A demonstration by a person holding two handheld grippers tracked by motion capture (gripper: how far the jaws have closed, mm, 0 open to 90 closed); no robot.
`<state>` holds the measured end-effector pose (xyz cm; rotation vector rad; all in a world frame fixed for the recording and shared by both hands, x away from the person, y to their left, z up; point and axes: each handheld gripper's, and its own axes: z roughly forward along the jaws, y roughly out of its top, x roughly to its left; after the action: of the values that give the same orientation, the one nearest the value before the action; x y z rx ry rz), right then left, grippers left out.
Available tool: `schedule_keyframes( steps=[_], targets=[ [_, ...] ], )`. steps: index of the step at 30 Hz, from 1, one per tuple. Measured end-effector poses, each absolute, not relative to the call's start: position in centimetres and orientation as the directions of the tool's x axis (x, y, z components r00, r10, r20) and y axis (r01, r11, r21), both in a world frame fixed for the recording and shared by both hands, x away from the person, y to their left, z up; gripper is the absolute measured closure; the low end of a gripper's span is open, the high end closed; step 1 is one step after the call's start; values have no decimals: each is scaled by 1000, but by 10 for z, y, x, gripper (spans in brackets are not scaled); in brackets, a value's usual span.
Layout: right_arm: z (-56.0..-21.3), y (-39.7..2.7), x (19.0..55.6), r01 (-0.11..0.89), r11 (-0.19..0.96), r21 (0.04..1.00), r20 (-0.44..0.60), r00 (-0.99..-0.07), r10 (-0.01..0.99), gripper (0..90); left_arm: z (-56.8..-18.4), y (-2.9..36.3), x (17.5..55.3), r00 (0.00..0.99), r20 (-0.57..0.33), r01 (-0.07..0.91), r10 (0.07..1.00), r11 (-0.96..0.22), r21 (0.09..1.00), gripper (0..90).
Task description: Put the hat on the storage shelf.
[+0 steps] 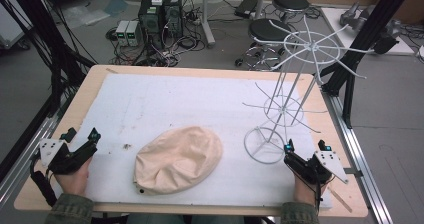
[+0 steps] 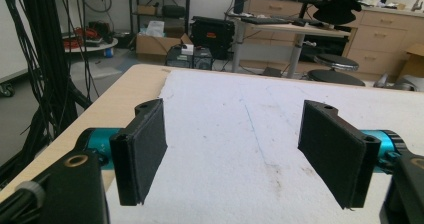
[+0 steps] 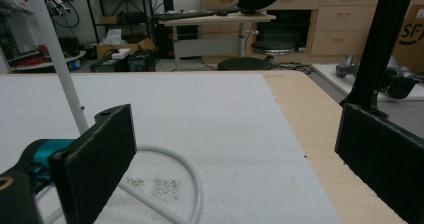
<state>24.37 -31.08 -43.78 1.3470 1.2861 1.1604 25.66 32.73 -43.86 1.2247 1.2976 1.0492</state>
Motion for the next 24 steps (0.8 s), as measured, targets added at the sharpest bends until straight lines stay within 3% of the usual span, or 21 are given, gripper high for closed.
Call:
schedule_keyframes(
  steps=[24],
  targets=[
    [-439,-312,244,146,-59,988,57,15,998,20,-438,328,258,50,-131,106,990,125,986,272]
  ],
)
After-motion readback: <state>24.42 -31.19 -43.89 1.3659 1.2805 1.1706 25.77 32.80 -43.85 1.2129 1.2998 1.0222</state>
